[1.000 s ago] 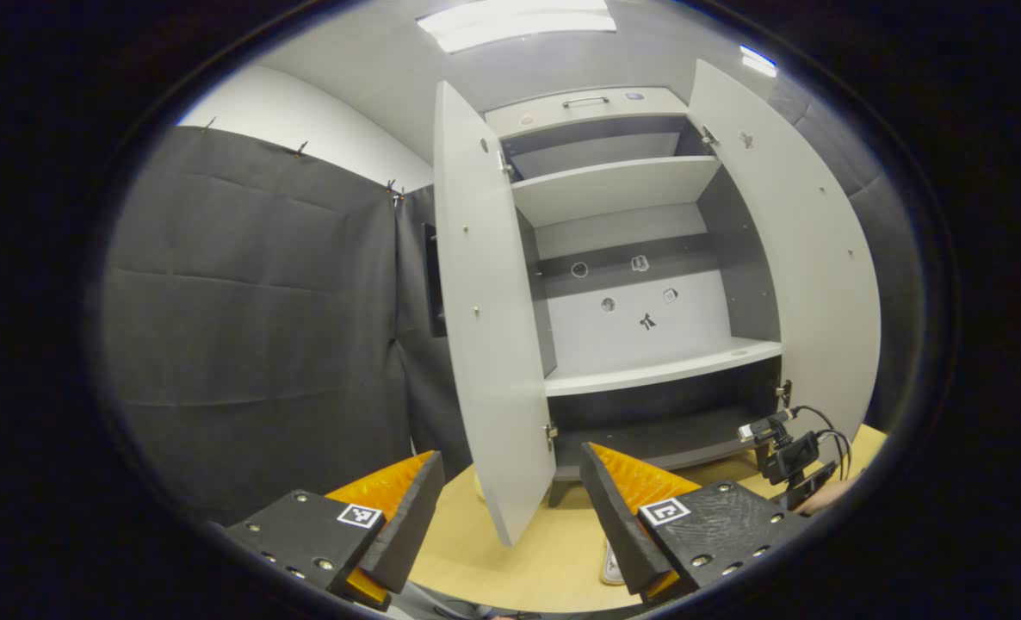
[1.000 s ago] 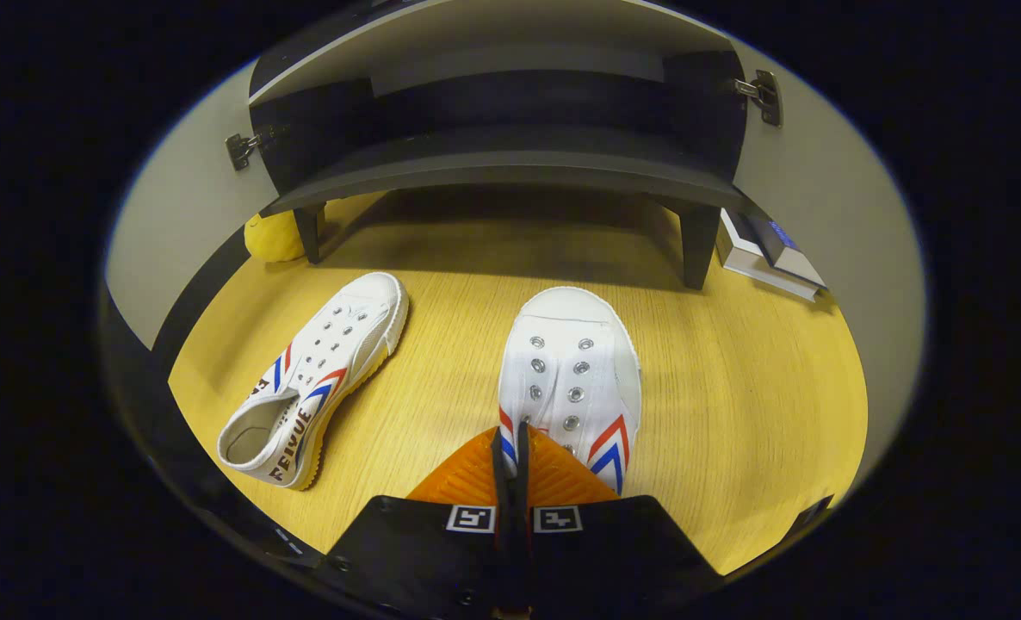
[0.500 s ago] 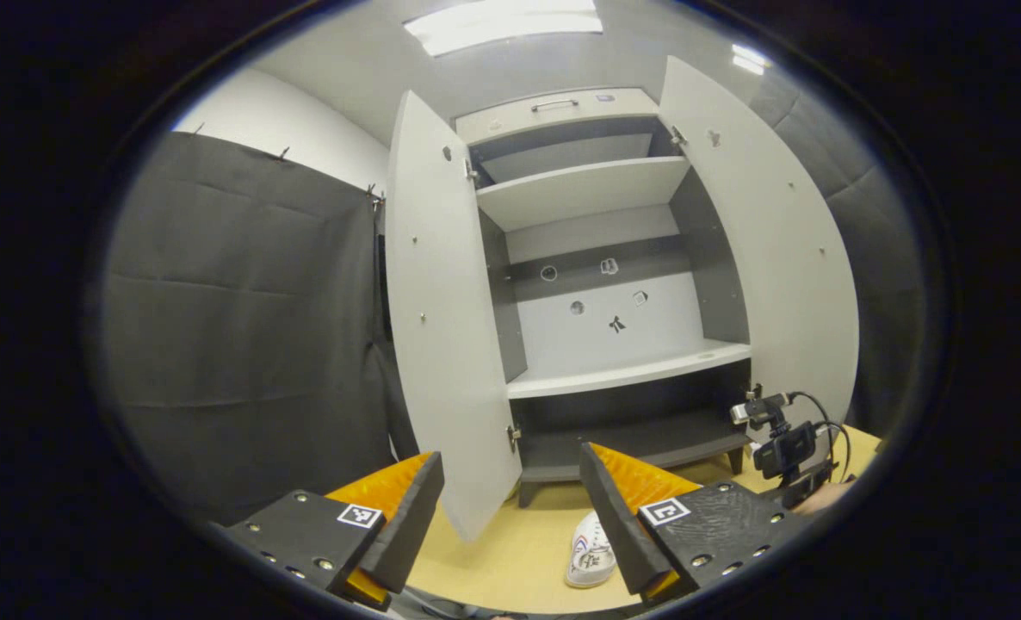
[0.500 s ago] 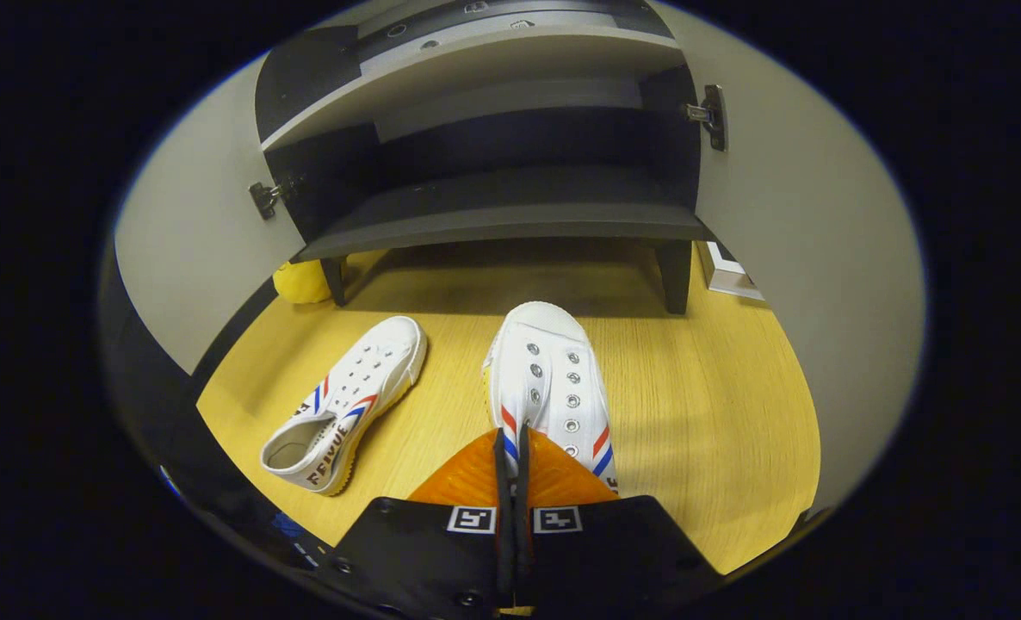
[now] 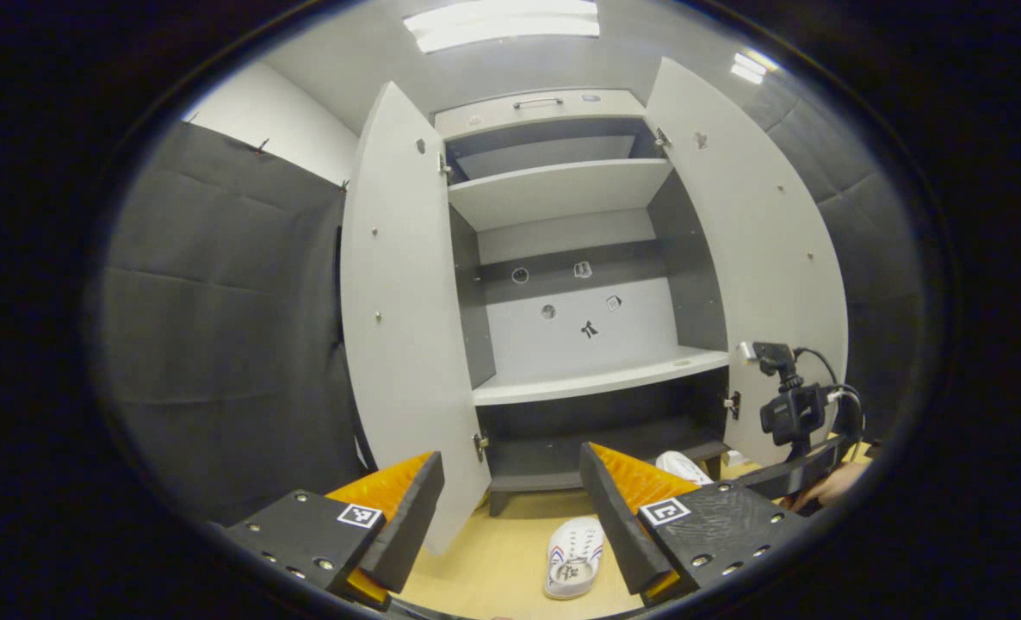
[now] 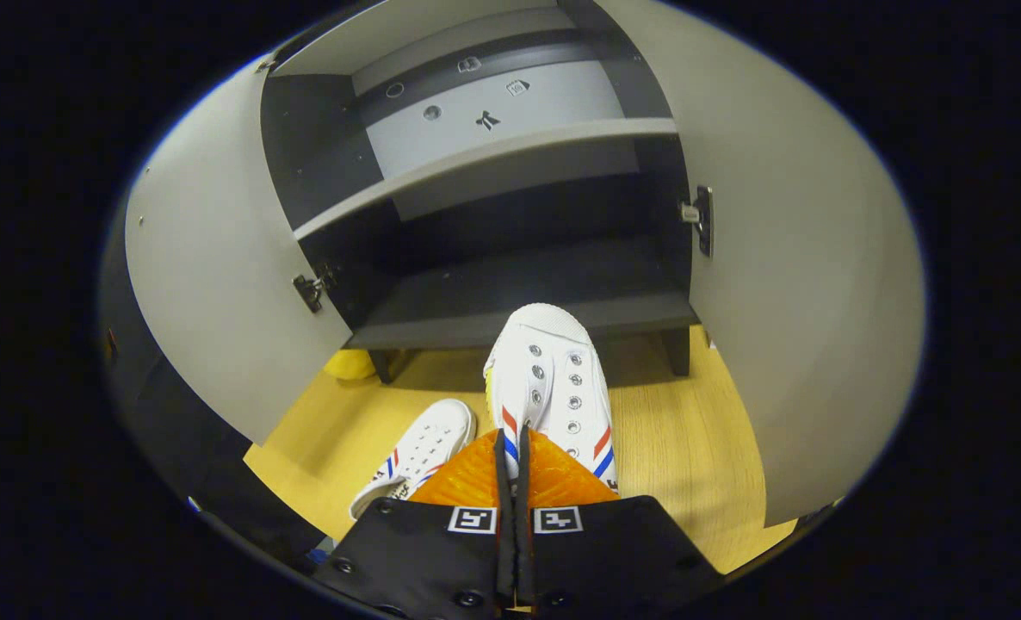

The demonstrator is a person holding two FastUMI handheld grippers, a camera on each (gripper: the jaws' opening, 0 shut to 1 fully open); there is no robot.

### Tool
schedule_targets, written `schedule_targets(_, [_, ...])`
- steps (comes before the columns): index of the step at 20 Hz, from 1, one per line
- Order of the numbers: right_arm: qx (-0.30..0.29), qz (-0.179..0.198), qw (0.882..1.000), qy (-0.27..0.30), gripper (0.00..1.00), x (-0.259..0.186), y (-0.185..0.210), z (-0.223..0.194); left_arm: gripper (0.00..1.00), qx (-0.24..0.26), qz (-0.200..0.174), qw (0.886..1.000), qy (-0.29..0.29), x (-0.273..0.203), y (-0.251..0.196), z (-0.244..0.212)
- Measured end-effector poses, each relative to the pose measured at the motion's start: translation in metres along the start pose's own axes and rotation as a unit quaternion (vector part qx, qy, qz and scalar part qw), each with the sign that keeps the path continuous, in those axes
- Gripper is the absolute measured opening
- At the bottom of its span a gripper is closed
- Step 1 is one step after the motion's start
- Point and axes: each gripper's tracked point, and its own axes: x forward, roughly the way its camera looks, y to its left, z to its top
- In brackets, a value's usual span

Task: Grab one shoe with the right hand and put it into the shoe cabinet, grab the other shoe with the left hand and put it into the shoe cabinet; then close the right door with the right hand and the left door with the left hand.

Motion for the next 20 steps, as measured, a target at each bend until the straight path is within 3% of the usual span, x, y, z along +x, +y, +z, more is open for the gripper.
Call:
schedule_targets(11, [0.006,0.004,0.993,-0.114,0.02,-0.042,0.033,0.114,0.93,-0.027,-0.035,0.999,-0.011,0.031,0.008,-0.005])
schedule_targets(12, [0.003,0.004,0.993,-0.121,0.06,-0.044,0.035,0.123,0.93,-0.029,-0.037,0.999,-0.011,0.032,0.009,-0.006])
schedule_targets(13, [0.000,0.005,0.991,-0.131,0.02,-0.046,0.039,0.133,0.93,-0.032,-0.038,0.999,-0.010,0.035,0.011,-0.008])
schedule_targets(20, [-0.027,-0.010,0.984,-0.178,0.01,-0.041,0.051,0.200,0.92,-0.037,-0.058,0.998,-0.013,0.049,0.009,-0.016])
